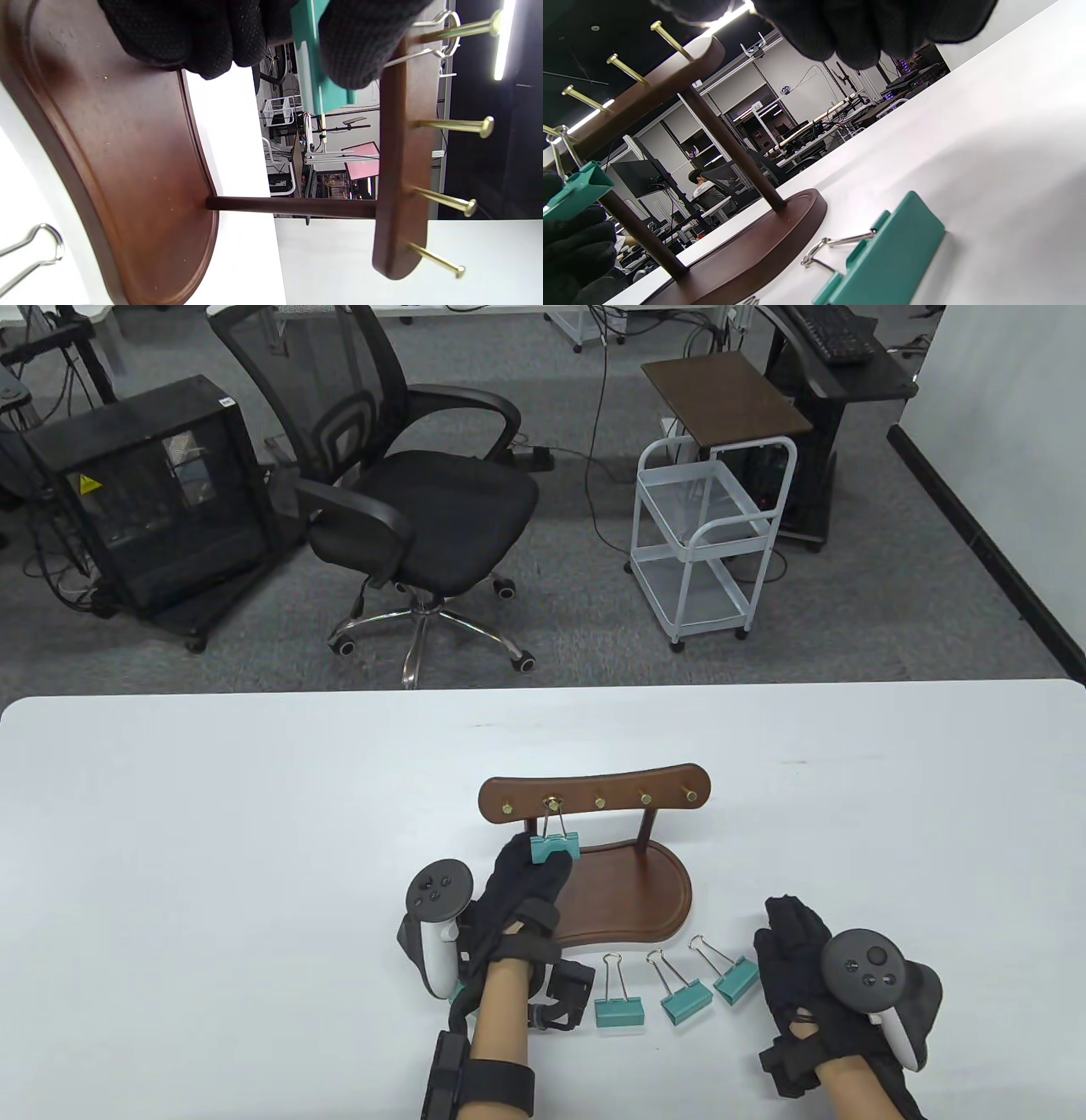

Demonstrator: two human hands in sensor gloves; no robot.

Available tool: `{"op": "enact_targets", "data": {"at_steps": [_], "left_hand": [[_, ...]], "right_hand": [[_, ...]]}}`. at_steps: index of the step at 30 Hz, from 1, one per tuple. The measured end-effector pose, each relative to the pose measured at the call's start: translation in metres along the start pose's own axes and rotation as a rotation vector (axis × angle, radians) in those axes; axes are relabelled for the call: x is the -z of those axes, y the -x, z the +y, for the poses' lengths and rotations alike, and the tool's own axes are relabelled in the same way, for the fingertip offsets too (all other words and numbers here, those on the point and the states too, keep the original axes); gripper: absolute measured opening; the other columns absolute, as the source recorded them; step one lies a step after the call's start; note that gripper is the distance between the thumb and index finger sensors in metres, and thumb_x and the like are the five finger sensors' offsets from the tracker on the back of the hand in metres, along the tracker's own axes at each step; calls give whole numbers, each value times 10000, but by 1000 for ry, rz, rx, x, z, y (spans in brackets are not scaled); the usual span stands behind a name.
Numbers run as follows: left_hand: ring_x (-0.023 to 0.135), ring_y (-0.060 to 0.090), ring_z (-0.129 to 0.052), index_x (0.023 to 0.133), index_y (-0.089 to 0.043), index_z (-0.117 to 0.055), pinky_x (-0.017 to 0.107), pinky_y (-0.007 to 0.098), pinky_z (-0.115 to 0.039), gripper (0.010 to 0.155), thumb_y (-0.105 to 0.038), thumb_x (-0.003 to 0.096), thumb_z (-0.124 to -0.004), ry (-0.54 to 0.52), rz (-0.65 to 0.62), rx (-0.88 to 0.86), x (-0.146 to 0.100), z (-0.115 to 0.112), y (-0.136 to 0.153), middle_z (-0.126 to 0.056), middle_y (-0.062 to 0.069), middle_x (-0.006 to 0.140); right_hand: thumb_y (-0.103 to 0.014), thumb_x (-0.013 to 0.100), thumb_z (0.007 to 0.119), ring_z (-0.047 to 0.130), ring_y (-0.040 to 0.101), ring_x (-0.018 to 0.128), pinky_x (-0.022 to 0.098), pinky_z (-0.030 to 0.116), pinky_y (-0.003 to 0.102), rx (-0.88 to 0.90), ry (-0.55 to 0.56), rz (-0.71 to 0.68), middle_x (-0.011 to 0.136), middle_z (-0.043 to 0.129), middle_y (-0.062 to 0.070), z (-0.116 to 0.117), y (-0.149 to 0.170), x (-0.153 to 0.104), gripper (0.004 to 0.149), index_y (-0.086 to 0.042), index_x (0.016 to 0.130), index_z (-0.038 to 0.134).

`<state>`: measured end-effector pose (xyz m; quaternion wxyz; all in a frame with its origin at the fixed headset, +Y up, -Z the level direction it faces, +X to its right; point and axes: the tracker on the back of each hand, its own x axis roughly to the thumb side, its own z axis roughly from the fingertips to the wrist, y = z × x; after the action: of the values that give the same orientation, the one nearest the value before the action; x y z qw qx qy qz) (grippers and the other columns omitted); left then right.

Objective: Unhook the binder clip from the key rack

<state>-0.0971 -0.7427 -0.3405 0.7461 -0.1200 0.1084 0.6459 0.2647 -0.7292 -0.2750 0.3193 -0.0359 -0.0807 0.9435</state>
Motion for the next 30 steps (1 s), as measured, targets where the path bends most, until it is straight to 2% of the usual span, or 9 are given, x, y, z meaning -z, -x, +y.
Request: {"op": "enact_targets", "data": {"at_steps": [6,12,21,30], "left_hand": [[944,269,-790,1116,-291,-474,676,503,-728,666,-483,554,-774,30,0,-83,3,4,3,-647,49,1100],[921,257,-808,1087,-321,-515,674,508,-728,613,-483,551,-764,66,-11,-84,4,4,3,-680,34,1073],[909,252,-824,1063,-375,-568,670,508,-735,559,-484,549,-760,34,-51,-71,3,7,2,-712,22,1058],[905,253,-824,1065,-362,-575,673,513,-729,562,-492,551,-763,34,-72,-88,3,11,2,-716,23,1052]], "right_hand": [[-494,404,631,618,430,872,613,618,523,7,-3,6,977,641,169,0,1,0,607,-143,899,640],[-492,406,632,616,433,871,612,617,523,19,-10,11,977,637,172,0,1,0,606,-142,900,637],[-492,405,631,616,433,870,611,618,523,23,-7,12,977,637,172,0,1,0,607,-140,900,638],[-493,405,631,617,433,870,611,618,523,25,-6,13,976,639,173,-1,1,0,608,-140,900,639]]}}
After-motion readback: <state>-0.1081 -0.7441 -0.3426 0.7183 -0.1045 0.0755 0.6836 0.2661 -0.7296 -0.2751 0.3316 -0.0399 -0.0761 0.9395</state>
